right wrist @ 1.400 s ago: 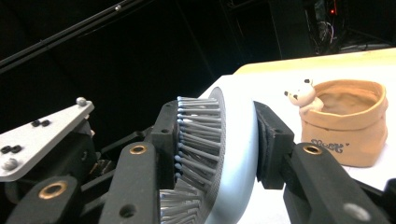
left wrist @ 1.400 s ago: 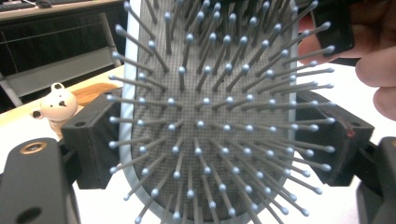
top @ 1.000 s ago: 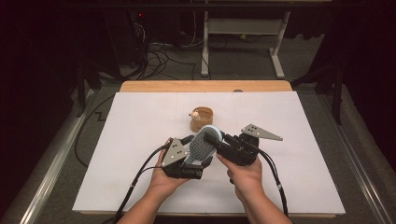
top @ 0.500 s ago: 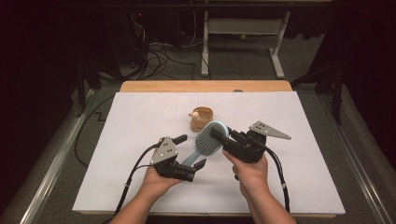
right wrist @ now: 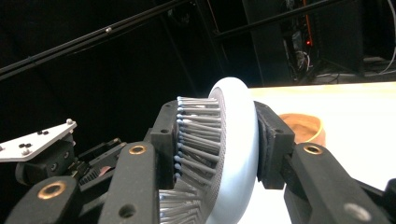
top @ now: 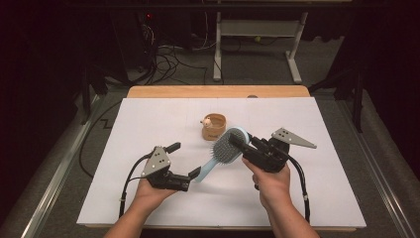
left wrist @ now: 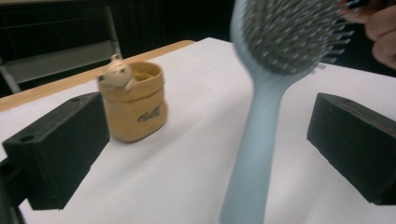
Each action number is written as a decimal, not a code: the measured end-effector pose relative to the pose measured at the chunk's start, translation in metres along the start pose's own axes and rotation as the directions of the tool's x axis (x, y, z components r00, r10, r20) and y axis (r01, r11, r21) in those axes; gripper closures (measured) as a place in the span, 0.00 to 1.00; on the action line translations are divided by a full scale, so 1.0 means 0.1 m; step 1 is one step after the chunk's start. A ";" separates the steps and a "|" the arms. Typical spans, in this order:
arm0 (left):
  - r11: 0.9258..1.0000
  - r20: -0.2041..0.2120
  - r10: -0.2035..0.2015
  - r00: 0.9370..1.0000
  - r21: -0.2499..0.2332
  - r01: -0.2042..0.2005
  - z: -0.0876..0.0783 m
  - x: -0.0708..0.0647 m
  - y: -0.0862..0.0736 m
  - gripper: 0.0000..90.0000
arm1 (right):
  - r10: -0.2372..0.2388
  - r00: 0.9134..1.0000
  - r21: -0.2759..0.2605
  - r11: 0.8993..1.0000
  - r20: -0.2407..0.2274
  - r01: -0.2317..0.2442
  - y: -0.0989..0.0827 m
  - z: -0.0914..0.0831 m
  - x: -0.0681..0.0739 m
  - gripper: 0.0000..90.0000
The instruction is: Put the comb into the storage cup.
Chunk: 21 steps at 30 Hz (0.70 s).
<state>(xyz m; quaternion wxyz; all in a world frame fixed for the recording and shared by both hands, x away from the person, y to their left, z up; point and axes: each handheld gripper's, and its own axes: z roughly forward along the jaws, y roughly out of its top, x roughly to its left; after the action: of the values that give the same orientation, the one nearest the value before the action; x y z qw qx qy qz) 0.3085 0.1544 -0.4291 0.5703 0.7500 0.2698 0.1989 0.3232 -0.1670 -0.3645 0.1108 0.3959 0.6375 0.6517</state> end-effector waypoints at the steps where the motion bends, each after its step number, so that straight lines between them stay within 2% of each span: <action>1: 1.000 -0.004 -0.010 1.000 0.000 0.010 -0.02 0.02 -0.02 0.00 | 0.001 1.000 0.000 1.000 0.001 -0.001 0.00 -0.01 -0.01 0.67; 3: 1.000 -0.008 -0.024 1.000 -0.006 0.024 -0.08 0.08 -0.06 0.00 | -0.001 1.000 -0.006 1.000 0.001 0.001 0.01 -0.03 -0.02 0.67; 7: 1.000 -0.050 -0.022 0.998 -0.019 0.022 -0.20 0.19 -0.12 0.00 | -0.016 1.000 -0.018 1.000 0.012 0.017 0.01 -0.08 -0.04 0.67; 10: 0.999 -0.062 -0.034 0.997 -0.042 0.031 -0.29 0.28 -0.17 0.00 | -0.023 1.000 -0.025 0.999 0.018 0.023 0.02 -0.11 -0.07 0.67; 13: 0.998 -0.087 -0.042 0.995 -0.040 0.038 -0.34 0.33 -0.23 0.00 | -0.029 0.999 -0.038 0.999 0.020 0.030 0.02 -0.16 -0.10 0.67; 16: 0.998 -0.101 -0.052 0.994 -0.039 0.048 -0.36 0.36 -0.27 0.00 | -0.040 0.999 -0.051 0.998 0.031 0.041 0.03 -0.22 -0.14 0.67; 21: 0.999 -0.116 -0.034 0.993 -0.033 0.031 -0.35 0.36 -0.29 0.00 | -0.059 0.997 -0.067 0.996 0.055 0.063 0.07 -0.33 -0.20 0.67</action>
<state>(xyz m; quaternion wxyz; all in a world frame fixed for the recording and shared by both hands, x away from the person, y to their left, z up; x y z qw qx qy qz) 0.3103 0.2095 -0.4476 0.5684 0.7235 0.3117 0.2372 0.3169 -0.2058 -0.3613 0.1609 0.3894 0.6235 0.6586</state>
